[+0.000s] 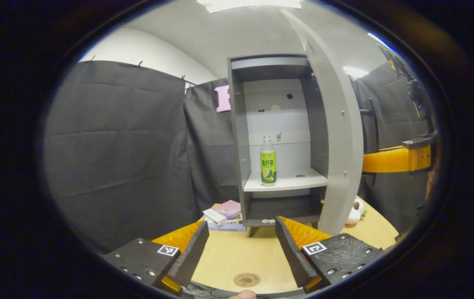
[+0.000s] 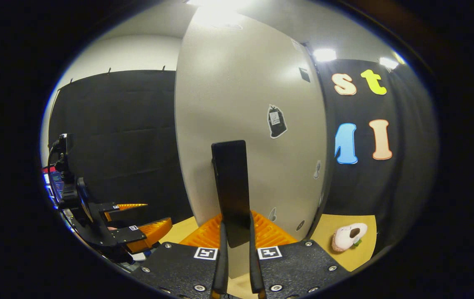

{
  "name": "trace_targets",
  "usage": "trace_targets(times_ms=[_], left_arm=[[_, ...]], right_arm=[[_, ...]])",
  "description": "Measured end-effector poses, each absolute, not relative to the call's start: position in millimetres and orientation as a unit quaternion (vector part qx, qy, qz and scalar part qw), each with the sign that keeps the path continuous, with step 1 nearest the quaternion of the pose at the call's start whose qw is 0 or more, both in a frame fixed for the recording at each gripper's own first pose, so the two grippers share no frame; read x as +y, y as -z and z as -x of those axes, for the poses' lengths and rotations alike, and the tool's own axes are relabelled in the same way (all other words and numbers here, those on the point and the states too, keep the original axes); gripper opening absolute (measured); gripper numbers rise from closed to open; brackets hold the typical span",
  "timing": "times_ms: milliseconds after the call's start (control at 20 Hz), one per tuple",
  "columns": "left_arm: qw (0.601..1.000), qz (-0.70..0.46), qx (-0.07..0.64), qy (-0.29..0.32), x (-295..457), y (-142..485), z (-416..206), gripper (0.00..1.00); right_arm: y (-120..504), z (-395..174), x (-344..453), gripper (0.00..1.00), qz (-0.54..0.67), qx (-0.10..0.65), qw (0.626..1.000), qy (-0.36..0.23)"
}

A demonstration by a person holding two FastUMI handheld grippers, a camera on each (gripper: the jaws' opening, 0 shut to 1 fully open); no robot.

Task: Open the cabinet door with the right hand, grasp the bottle in the cabinet with the left hand and place it on the coaster, then close the cabinet door with the right hand.

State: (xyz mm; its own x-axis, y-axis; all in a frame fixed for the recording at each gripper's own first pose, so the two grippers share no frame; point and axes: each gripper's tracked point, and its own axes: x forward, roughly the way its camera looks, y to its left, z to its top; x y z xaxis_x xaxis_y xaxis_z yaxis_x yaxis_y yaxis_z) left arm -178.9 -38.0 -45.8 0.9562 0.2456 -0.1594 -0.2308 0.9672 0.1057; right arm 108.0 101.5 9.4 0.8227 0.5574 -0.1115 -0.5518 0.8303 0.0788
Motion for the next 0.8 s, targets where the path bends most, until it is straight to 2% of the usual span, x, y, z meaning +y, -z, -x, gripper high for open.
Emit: trace_targets(times_ms=[400, 450, 600, 650, 700, 750, 800], left_arm=[[0.991, -0.06, 0.072, -0.095, -61.8, 34.5, 152.1, 0.92], [0.991, -0.067, 0.068, -0.09, -64.9, 31.3, 144.2, 0.85], [0.993, -0.08, 0.059, -0.066, -74.0, 28.5, 107.7, 0.84], [0.993, -0.081, 0.058, -0.057, -75.5, 28.6, 94.0, 0.92], [0.994, -0.083, 0.051, -0.051, -75.1, 27.3, 79.7, 0.92], [0.995, -0.083, 0.037, -0.043, -74.0, 22.7, 60.2, 0.99], [0.996, -0.083, 0.029, -0.031, -76.4, 19.4, 40.7, 0.99]], right_arm=[[-9.1, -114.5, 65.1, 0.24, -0.032, 0.052, 0.976, -0.207], [-9.6, -115.0, 60.6, 0.24, -0.033, 0.05, 0.978, -0.198], [-8.2, -110.0, 45.5, 0.23, -0.035, 0.045, 0.986, -0.157], [-8.2, -107.1, 40.2, 0.22, -0.035, 0.042, 0.989, -0.14], [-8.4, -106.1, 35.0, 0.21, -0.035, 0.039, 0.991, -0.126], [-8.6, -104.6, 28.7, 0.22, -0.035, 0.038, 0.992, -0.112], [-7.1, -105.9, 24.8, 0.22, -0.042, 0.04, 0.993, -0.102]])
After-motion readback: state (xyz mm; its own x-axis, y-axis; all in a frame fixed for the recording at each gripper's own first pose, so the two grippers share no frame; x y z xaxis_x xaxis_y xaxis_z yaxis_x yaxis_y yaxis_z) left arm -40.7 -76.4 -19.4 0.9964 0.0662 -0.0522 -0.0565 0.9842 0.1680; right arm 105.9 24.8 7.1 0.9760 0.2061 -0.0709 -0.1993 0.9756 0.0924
